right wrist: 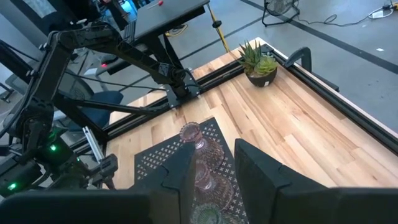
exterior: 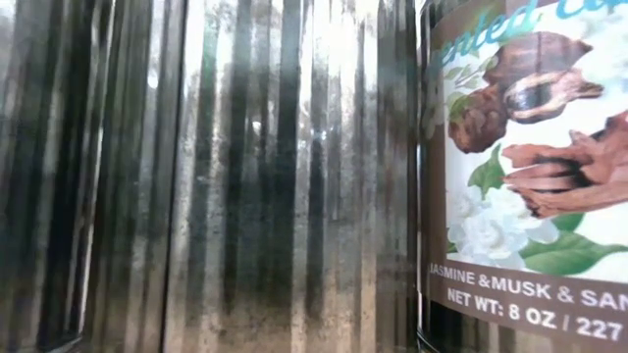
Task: Pick & Place candle stick holders
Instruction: Put the left silver scented candle on the shelf
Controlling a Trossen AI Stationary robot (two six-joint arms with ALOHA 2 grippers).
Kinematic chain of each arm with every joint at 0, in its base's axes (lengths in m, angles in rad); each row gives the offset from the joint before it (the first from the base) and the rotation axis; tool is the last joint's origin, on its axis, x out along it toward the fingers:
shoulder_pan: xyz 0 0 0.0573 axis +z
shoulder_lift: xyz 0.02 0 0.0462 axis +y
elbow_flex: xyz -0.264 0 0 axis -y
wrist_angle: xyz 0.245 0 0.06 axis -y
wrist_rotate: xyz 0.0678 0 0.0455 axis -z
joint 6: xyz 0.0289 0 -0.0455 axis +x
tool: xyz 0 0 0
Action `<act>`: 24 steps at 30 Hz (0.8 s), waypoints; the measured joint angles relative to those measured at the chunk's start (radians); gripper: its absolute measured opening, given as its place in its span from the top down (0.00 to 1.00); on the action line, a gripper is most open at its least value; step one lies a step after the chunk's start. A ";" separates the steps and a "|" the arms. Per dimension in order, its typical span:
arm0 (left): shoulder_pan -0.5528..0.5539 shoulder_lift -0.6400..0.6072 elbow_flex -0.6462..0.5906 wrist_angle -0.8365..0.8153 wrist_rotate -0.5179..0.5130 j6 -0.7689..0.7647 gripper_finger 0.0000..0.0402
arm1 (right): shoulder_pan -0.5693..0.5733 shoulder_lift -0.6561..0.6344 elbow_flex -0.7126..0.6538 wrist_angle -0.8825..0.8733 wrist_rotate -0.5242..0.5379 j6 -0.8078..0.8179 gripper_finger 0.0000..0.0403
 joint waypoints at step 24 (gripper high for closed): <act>0.029 -0.005 0.000 -0.004 0.121 0.009 0.04 | 0.000 0.000 0.000 0.000 0.000 0.000 0.72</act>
